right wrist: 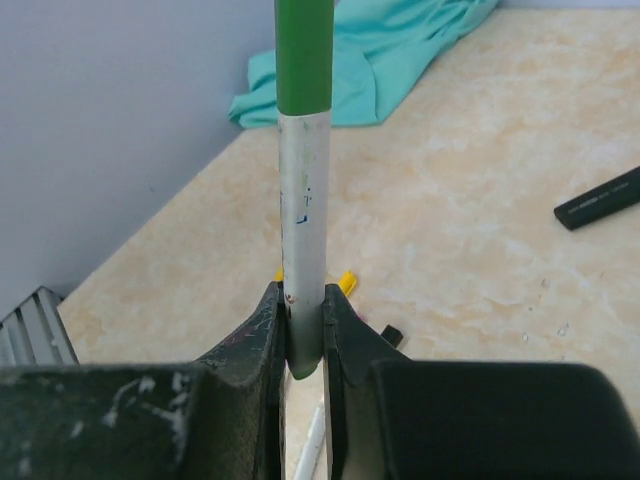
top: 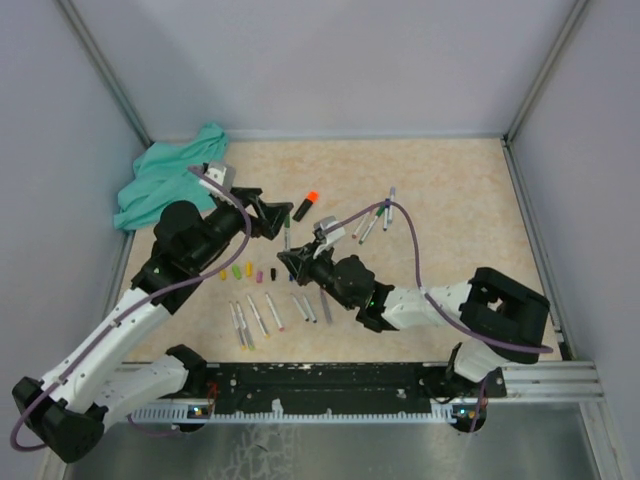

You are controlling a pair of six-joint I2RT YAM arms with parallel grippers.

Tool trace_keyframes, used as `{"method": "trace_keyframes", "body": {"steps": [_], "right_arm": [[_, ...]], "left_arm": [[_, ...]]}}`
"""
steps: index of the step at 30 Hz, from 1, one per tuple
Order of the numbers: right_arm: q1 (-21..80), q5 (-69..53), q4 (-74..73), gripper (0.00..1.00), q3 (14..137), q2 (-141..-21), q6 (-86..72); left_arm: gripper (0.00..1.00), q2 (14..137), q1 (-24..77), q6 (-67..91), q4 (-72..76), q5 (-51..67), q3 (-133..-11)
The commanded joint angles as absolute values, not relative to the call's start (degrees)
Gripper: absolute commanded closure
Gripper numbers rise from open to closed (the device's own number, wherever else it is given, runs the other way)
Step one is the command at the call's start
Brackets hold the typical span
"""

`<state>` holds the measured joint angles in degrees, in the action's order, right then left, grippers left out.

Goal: Open the pen caps
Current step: Pick up the pen from the center of the board, then open the pen cap from the pen.

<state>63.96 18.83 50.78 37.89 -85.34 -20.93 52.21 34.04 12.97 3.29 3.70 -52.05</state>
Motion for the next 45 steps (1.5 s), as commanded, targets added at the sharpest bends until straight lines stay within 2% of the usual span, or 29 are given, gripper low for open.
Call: {"method": "trace_keyframes", "body": {"steps": [1,6,10,15,18,20,28,32,39,45], "right_arm": [[63.3,15.8,55.8,1.0,39.9,-86.2,-21.6],[63.2,18.7,59.3,1.0,34.3,-84.4,-22.8],[63.2,18.2,57.6,1.0,33.8,-83.4,-20.9],[62.5,17.8,58.4,1.0,32.7,-83.7,-21.1],[62.2,17.4,58.8,1.0,32.3,-83.6,-21.3],[61.8,17.1,58.8,1.0,32.0,-83.3,-21.5],[60.4,14.3,60.0,1.0,31.1,-83.0,-23.4],[60.4,13.4,59.9,1.0,31.7,-83.5,-23.4],[60.4,12.3,60.3,1.0,32.0,-84.1,-23.4],[60.2,11.1,59.9,1.0,33.6,-87.1,-23.9]], "left_arm": [[0.08,49.1,32.6,7.6,2.3,-1.5,-49.5],[0.05,46.7,32.3,5.5,4.2,-2.1,-46.4],[0.1,50.9,30.6,8.8,4.1,6.9,-47.3],[0.1,54.0,25.7,14.2,8.6,22.4,-46.0],[0.17,57.6,24.3,15.0,7.7,28.5,-47.8],[0.25,59.4,24.0,14.9,6.4,30.5,-48.8],[0.29,64.1,23.8,15.3,5.7,38.1,-50.2],[0.34,65.8,23.8,15.6,5.6,40.7,-50.6],[0.55,67.8,23.8,15.6,4.9,43.0,-51.6],[0.85,67.5,23.8,14.6,4.8,41.6,-51.8]]}}
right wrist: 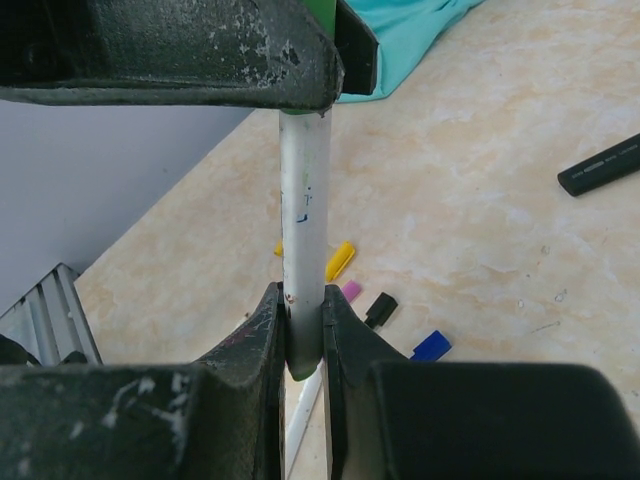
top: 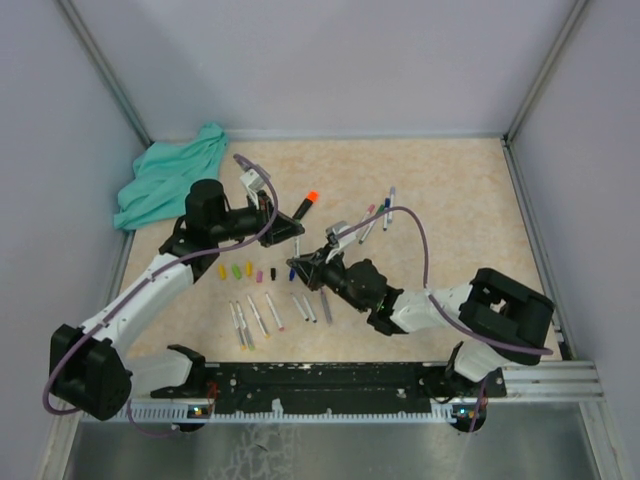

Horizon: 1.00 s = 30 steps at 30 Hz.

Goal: Open the pen caps
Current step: Open the pen cap from the pen.

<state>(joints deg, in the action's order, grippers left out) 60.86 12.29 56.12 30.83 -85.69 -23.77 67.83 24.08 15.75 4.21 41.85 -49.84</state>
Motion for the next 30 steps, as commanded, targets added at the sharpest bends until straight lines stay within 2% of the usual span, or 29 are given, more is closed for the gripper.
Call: {"method": "trace_keyframes", "body": {"steps": [1,6,12,14,30], "right_arm": [[60.1,10.8,59.6,1.0,34.1,-88.0,-23.9],[59.6,8.0,59.9,1.0,36.3,-92.4,-25.6],[59.6,5.6,59.4,1.0,39.0,-97.3,-25.8],[59.6,4.7,58.6,1.0,40.0,-98.3,-25.7],[59.6,-0.9,55.5,1.0,45.9,-104.0,-27.0]], "left_arm": [[0.88,66.9,23.7,14.2,4.8,40.5,-51.7],[1.0,61.0,21.7,14.4,4.9,28.3,-49.8],[1.0,53.9,16.6,16.3,6.0,12.0,-46.8],[1.0,52.8,14.1,17.1,6.4,9.9,-46.3],[1.0,53.5,3.5,27.9,17.7,15.9,-45.0]]}}
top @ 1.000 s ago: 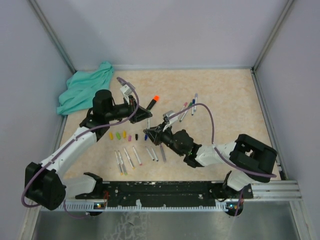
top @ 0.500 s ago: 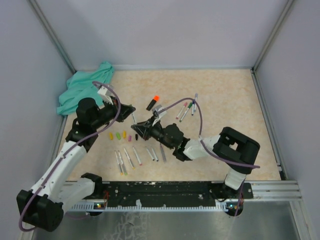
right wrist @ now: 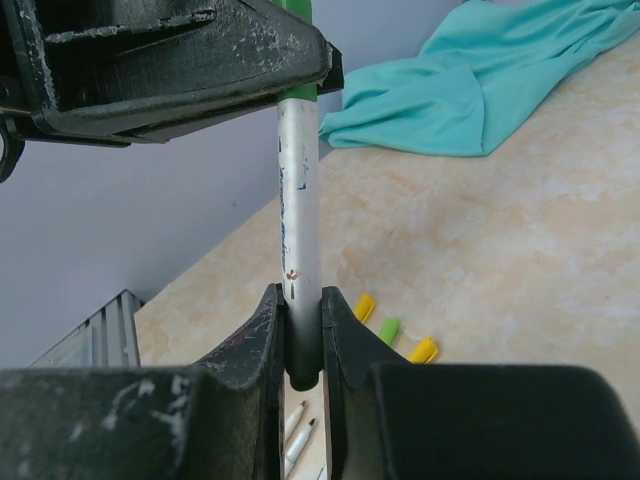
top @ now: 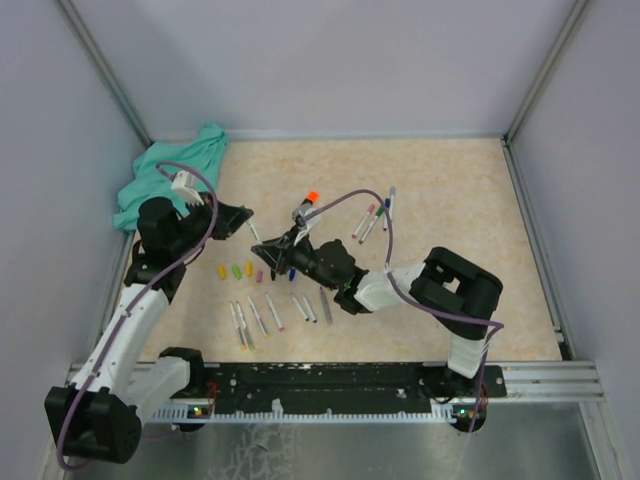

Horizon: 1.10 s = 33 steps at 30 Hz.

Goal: Open the pen caps
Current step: Open the pen cap from the pen.

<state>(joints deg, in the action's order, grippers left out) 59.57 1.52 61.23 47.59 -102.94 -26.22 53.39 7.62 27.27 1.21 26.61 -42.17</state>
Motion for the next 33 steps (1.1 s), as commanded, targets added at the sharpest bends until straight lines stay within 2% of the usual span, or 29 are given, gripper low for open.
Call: {"method": "trace_keyframes", "body": {"steps": [1,5,12,20,27,33], "right_arm": [[59.6,-0.8,55.3,1.0,46.1,-104.0,-27.0],[59.6,-0.9,55.2,1.0,46.3,-103.9,-27.1],[59.6,-1.4,56.0,1.0,46.1,-103.5,-27.3],[59.6,-2.2,57.1,1.0,45.6,-103.1,-27.5],[59.7,-0.9,59.5,1.0,43.6,-101.3,-26.7],[59.8,10.5,56.9,1.0,37.8,-92.7,-26.7]], "left_arm": [[1.0,54.0,3.4,28.1,17.4,15.0,-46.0],[1.0,57.1,3.3,28.1,14.1,11.4,-50.9],[1.0,60.1,3.3,29.7,16.4,11.9,-54.3],[1.0,62.3,3.4,24.9,23.9,16.6,-57.5],[1.0,66.8,3.3,25.4,22.8,19.0,-65.2],[1.0,63.3,3.4,31.3,20.9,24.9,-57.5]]}}
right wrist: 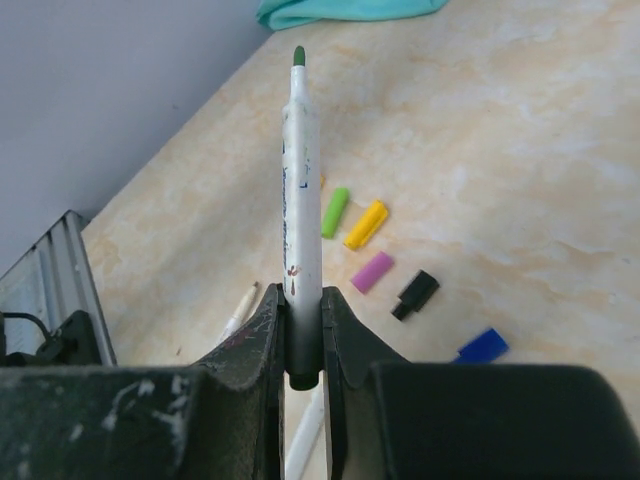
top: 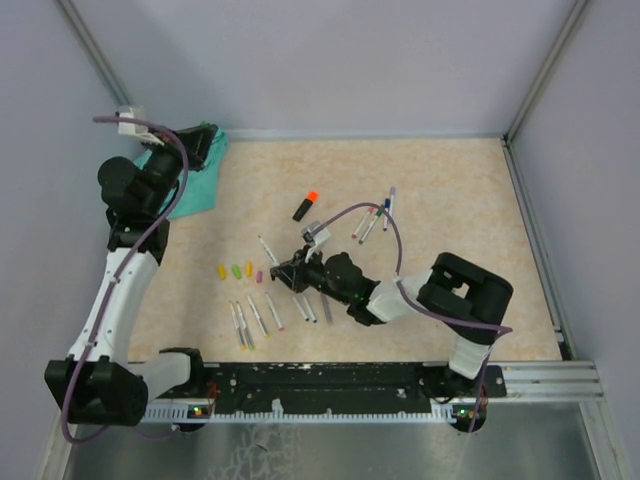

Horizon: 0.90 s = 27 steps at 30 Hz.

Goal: Open the pen caps
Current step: Open the pen cap from the pen, then place the pen cap at the center of the board, then place the pen at the center of the board.

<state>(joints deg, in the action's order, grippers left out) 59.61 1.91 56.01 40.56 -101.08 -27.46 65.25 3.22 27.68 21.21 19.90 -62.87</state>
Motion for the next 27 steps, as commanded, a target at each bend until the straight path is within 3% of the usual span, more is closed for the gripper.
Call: {"method": "trace_keyframes", "body": {"steps": [1,5,12,20,27], "right_arm": [[59.9,13.1,54.2,1.0,37.5,-90.8,-26.4],[60.8,22.7,38.7,1.0,40.0,-85.5,-25.4],[62.7,34.4,16.1,1.0,46.3,-80.1,-25.0],[62.6,44.5,8.8,1.0,40.5,-71.0,-31.8],[63.5,40.9,2.5,1.0,37.0,-66.6,-39.2]], "left_arm": [[1.0,62.9,3.4,32.3,20.2,27.6,-55.7],[1.0,61.7,7.0,33.0,10.6,30.7,-50.3],[1.0,58.0,24.8,29.0,-1.1,12.1,-41.3],[1.0,61.8,35.6,34.2,-0.4,8.9,-35.4],[1.0,68.3,45.3,37.3,-0.6,3.3,-36.9]]}}
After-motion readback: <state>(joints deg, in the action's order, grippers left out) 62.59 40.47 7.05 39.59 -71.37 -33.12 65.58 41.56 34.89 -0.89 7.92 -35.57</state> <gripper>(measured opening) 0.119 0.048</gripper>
